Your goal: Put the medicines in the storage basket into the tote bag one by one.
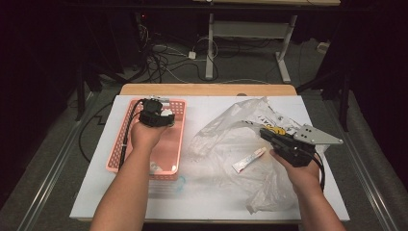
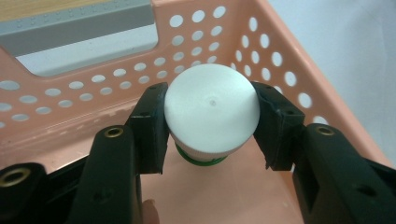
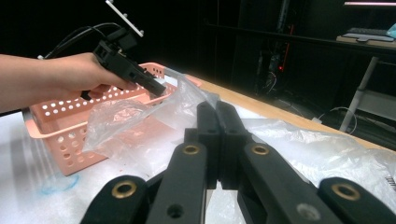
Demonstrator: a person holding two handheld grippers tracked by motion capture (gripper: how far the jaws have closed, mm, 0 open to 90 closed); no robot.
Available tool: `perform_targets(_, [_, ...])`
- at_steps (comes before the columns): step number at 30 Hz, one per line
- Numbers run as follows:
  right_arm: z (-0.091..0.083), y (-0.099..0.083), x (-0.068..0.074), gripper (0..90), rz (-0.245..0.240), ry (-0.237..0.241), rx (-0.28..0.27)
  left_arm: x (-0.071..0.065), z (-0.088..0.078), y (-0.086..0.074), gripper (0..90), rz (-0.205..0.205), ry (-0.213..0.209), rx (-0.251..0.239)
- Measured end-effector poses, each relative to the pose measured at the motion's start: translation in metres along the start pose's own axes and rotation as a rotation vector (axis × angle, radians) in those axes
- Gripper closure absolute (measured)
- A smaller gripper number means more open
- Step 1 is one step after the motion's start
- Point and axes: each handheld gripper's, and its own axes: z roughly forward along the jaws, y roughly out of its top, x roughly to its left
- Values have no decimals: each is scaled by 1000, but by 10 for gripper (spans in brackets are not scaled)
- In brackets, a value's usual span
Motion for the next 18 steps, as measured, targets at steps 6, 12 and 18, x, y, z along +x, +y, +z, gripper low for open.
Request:
perform_targets(6, [0,0,1,900,-3,5,2,-5,-20,-7,489,28,-12,-27])
perform_targets(12, [2,0,3,900,-2,12,5,-11,-38,-18,489,34,-47,-49])
perform_targets(18, [2,0,4,900,-4,14,7,-17,-51,-31,489,33,-87,-79])
